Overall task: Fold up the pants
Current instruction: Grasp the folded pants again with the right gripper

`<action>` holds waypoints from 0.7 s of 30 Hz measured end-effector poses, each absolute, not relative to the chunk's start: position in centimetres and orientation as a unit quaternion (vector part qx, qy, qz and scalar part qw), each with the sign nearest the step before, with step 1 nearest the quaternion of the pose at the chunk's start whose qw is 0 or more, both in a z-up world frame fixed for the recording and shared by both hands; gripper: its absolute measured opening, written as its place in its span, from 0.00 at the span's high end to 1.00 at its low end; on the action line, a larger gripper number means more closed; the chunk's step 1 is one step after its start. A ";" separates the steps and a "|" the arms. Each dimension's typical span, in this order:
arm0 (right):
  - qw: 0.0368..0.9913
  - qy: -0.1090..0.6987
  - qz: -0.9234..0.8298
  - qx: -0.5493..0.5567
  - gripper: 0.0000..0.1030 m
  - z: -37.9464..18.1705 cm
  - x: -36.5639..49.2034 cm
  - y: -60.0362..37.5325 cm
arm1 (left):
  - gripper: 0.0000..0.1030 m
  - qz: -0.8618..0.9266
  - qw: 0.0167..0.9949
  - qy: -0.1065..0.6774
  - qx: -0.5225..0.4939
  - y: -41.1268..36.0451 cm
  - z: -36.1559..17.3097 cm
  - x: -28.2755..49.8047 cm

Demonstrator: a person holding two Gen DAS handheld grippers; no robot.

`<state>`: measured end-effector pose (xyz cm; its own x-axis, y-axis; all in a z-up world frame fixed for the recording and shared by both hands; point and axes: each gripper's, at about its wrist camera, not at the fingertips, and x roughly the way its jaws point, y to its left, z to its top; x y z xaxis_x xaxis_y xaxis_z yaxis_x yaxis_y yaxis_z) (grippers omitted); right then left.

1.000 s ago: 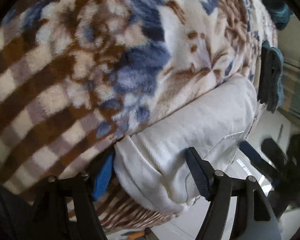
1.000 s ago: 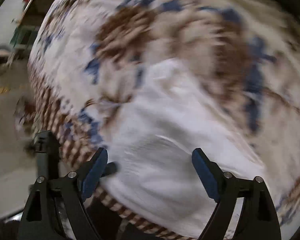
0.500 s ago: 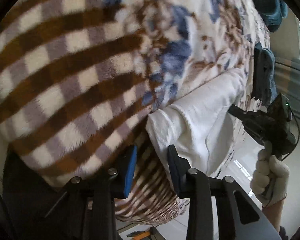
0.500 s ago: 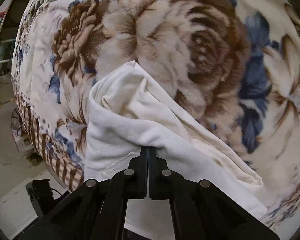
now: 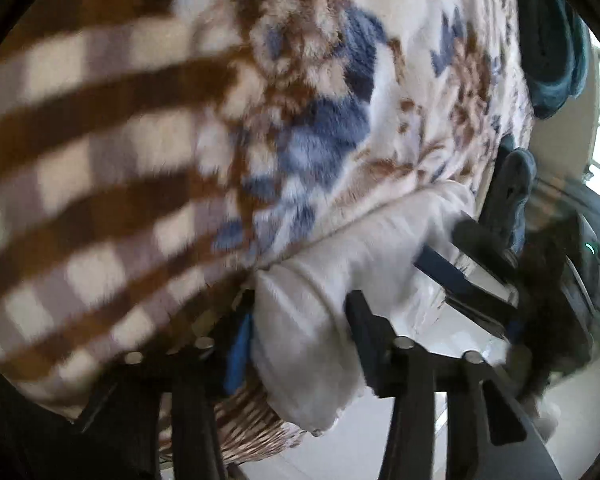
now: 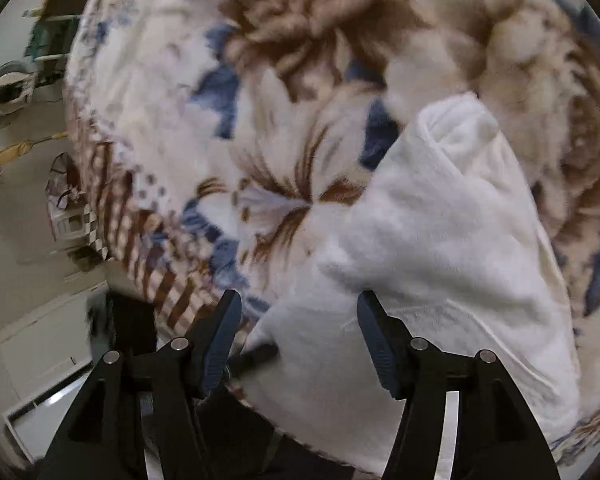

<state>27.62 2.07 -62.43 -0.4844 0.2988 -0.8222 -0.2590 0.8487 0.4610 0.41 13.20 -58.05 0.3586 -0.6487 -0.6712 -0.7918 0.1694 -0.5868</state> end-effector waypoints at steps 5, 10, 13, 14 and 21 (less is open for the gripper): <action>0.512 0.825 0.241 -0.017 1.00 -65.3 28.8 1.7 | 0.76 0.083 0.476 0.548 -0.683 14.1 -58.8 -3.2; 0.495 0.835 0.236 0.040 1.00 -65.9 29.2 -0.3 | 0.75 0.090 0.466 0.583 -0.660 14.8 -58.6 -5.7; 0.505 0.828 0.243 -0.009 0.99 -64.9 28.6 1.0 | 0.73 0.074 0.501 0.602 -0.617 15.2 -56.9 -3.7; 0.509 0.824 0.249 -0.025 0.93 -64.4 28.4 1.6 | 0.61 0.075 0.505 0.601 -0.615 15.4 -56.5 -3.2; 0.532 0.800 0.277 0.004 0.41 -61.6 27.9 1.7 | 0.49 0.101 0.509 0.580 -0.628 16.2 -59.4 -1.9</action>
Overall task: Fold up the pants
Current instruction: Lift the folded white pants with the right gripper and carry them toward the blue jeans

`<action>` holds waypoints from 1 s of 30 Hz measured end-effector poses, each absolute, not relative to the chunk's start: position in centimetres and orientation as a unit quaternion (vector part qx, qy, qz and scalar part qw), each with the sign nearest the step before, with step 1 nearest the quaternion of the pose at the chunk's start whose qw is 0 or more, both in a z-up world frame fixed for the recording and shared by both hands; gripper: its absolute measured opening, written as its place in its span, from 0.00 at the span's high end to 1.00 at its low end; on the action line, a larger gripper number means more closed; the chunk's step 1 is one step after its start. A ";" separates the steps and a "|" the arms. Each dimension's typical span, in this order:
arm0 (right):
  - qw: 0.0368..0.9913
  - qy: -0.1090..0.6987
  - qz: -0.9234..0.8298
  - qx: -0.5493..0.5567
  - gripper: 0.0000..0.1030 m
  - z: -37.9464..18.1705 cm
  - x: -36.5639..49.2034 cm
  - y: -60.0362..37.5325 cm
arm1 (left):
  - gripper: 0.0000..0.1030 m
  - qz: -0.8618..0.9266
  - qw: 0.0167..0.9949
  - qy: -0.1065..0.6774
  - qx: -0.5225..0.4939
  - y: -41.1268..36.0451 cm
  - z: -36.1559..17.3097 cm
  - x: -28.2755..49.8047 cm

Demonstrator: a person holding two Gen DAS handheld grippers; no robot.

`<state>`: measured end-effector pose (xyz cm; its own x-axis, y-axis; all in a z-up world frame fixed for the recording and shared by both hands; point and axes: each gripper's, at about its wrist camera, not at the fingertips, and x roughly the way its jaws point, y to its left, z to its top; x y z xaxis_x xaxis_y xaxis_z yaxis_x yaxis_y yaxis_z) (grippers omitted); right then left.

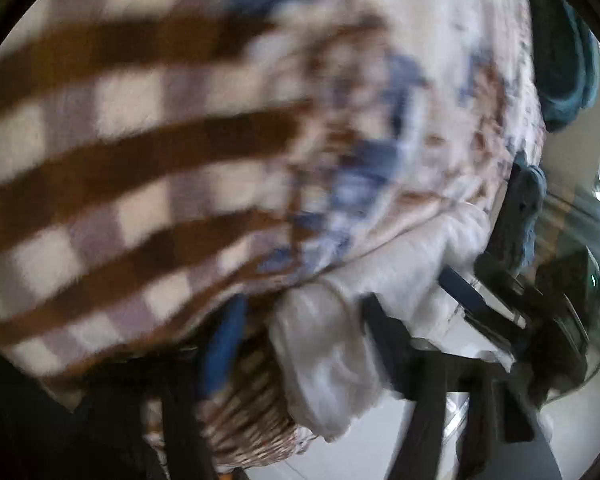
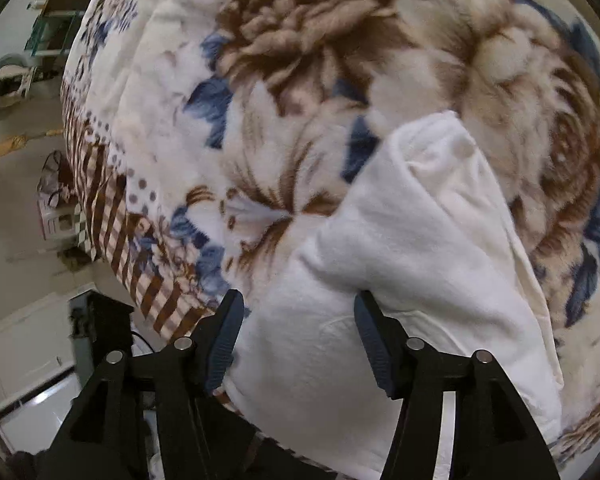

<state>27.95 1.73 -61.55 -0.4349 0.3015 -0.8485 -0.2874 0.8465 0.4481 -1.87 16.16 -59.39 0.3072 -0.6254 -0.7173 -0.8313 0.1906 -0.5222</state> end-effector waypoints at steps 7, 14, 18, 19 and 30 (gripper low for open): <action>0.548 0.795 0.243 0.093 0.38 -61.1 28.5 -3.9 | 0.47 0.056 0.582 0.692 -0.424 15.2 -54.2 2.0; 0.646 0.709 0.193 0.209 0.08 -55.7 25.7 -18.5 | 0.06 -0.043 0.706 0.683 -0.181 11.6 -49.2 11.9; 0.639 0.691 0.119 0.316 0.08 -58.5 20.5 -26.9 | 0.05 -0.103 0.729 0.673 -0.074 7.6 -50.3 15.5; 0.627 0.690 0.107 0.346 0.08 -59.9 19.2 -28.5 | 0.05 -0.111 0.724 0.677 -0.068 7.1 -51.0 16.1; 0.572 0.660 0.202 0.442 0.05 -70.7 16.8 -26.9 | 0.05 -0.211 0.631 0.726 -0.176 5.5 -58.6 18.3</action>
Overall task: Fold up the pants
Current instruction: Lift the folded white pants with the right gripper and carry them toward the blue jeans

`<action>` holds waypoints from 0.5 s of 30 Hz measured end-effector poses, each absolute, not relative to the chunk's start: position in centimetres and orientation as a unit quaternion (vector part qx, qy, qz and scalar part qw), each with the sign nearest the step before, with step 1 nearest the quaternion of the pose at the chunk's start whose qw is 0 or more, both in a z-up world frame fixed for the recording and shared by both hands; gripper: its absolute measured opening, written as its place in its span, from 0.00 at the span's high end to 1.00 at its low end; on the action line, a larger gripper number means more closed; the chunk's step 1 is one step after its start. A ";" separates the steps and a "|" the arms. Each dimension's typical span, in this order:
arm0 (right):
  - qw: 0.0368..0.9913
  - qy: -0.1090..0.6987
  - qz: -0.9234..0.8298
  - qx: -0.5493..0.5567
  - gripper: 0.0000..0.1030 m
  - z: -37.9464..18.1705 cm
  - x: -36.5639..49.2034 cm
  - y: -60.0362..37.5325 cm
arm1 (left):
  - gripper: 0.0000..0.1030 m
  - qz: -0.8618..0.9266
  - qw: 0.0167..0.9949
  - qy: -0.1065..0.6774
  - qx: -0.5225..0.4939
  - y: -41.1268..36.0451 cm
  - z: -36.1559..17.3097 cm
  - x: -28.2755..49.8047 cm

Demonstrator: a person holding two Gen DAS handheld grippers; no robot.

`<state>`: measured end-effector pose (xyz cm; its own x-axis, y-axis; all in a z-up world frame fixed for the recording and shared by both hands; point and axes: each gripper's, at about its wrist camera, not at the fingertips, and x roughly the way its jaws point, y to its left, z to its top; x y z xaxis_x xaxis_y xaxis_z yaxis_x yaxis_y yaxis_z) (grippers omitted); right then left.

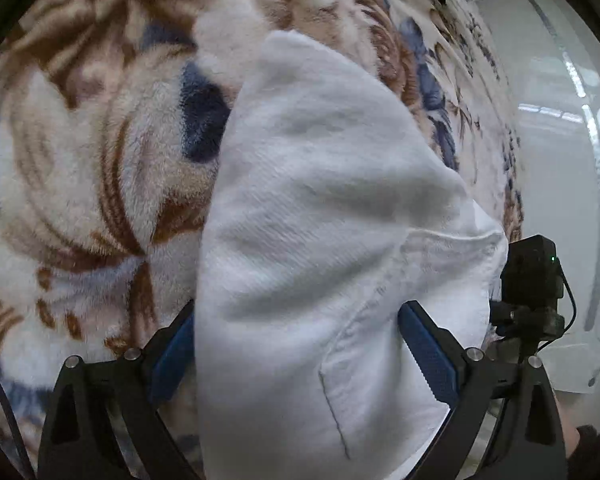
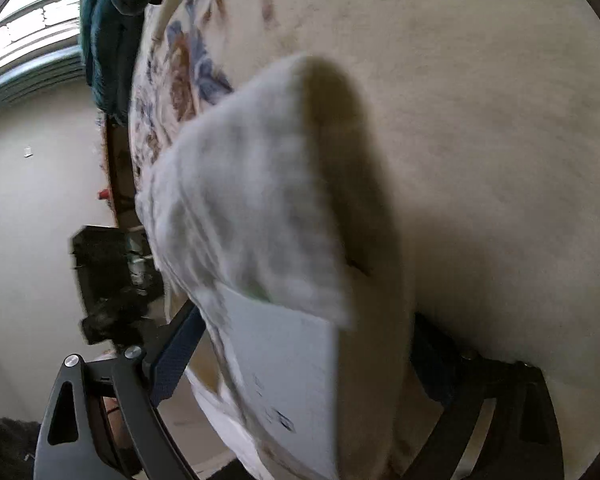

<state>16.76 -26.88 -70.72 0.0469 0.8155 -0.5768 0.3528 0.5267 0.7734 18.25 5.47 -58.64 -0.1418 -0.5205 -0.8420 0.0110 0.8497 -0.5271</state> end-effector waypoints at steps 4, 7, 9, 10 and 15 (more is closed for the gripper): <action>0.554 0.643 0.283 0.445 0.05 -69.1 17.1 -24.5 | 0.04 -0.238 0.624 0.717 -0.200 6.4 -57.9 18.2; 0.543 0.628 0.332 0.448 0.06 -68.6 17.0 -23.7 | 0.04 -0.272 0.624 0.706 -0.194 6.6 -56.8 17.7; 0.552 0.657 0.298 0.418 0.10 -70.3 17.3 -23.9 | 0.04 -0.277 0.616 0.716 -0.178 6.3 -58.0 17.9; 0.549 0.660 0.284 0.428 0.12 -71.5 17.4 -24.1 | 0.04 -0.281 0.613 0.716 -0.182 6.3 -58.7 18.1; 0.560 0.640 0.275 0.449 0.11 -71.4 17.7 -22.9 | 0.04 -0.301 0.618 0.701 -0.188 5.4 -57.3 18.9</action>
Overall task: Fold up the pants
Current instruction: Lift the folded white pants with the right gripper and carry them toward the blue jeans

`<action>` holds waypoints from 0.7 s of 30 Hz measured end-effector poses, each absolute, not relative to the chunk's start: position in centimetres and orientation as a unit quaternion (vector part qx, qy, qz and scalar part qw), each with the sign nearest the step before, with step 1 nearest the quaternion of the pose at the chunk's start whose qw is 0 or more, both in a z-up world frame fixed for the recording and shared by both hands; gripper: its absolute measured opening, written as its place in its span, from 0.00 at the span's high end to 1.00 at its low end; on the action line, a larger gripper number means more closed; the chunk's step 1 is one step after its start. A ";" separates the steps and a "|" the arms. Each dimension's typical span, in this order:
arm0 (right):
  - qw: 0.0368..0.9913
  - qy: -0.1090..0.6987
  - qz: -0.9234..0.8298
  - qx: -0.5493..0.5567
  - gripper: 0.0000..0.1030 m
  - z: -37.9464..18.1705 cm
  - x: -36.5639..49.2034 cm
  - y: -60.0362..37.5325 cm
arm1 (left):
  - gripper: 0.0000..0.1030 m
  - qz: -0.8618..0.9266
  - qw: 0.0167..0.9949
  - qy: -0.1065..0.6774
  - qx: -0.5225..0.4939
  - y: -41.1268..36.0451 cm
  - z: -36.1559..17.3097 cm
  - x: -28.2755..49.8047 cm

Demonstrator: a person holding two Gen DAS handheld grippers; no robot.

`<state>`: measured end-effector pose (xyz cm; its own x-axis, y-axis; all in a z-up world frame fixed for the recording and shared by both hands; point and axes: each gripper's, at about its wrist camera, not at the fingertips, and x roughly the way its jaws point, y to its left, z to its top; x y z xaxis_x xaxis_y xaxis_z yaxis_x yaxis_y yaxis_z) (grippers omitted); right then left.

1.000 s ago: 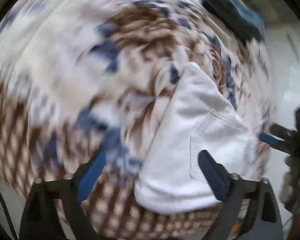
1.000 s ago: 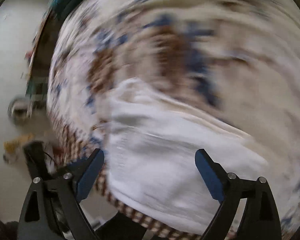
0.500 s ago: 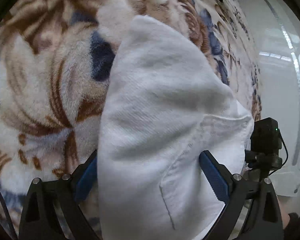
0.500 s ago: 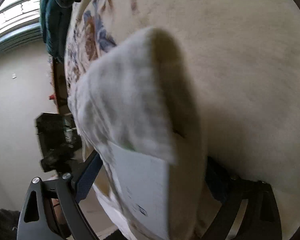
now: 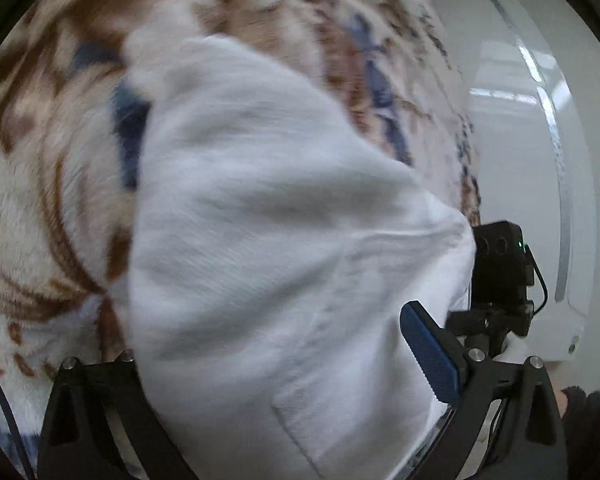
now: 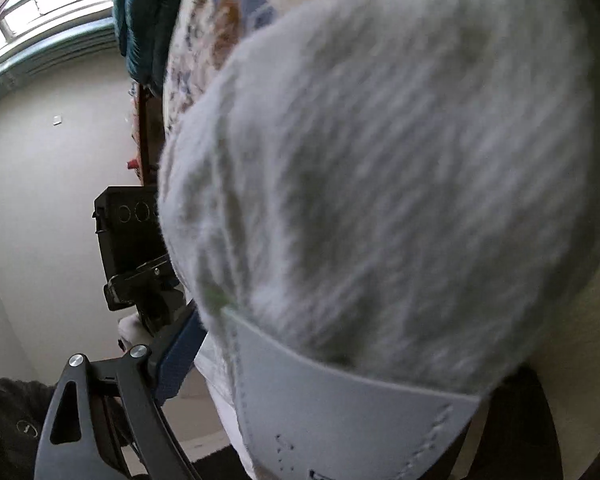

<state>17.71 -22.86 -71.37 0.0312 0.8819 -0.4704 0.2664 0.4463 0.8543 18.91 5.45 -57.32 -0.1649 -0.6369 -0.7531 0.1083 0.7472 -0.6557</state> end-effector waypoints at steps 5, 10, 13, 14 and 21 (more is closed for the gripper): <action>0.565 0.608 0.268 0.490 0.24 -70.5 16.9 -23.0 | 0.11 -0.316 0.619 0.695 -0.184 5.2 -55.1 19.0; 0.574 0.591 0.264 0.502 0.26 -68.8 16.8 -23.3 | 0.12 -0.339 0.615 0.692 -0.166 4.5 -53.0 19.3; 0.585 0.579 0.261 0.504 0.27 -67.0 17.3 -22.9 | 0.12 -0.347 0.622 0.684 -0.156 3.8 -51.5 20.2; 0.591 0.575 0.258 0.503 0.27 -66.4 17.6 -22.7 | 0.12 -0.350 0.622 0.683 -0.158 3.0 -51.5 20.9; 0.616 0.537 0.260 0.514 0.27 -60.9 20.0 -23.2 | 0.12 -0.365 0.638 0.664 -0.133 2.5 -45.2 24.9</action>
<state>20.01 -23.23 -60.89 0.2880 0.8721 -0.3956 0.2322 0.3372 0.9123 24.91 2.54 -45.21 -0.1496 -0.6437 -0.7505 0.2894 0.6973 -0.6558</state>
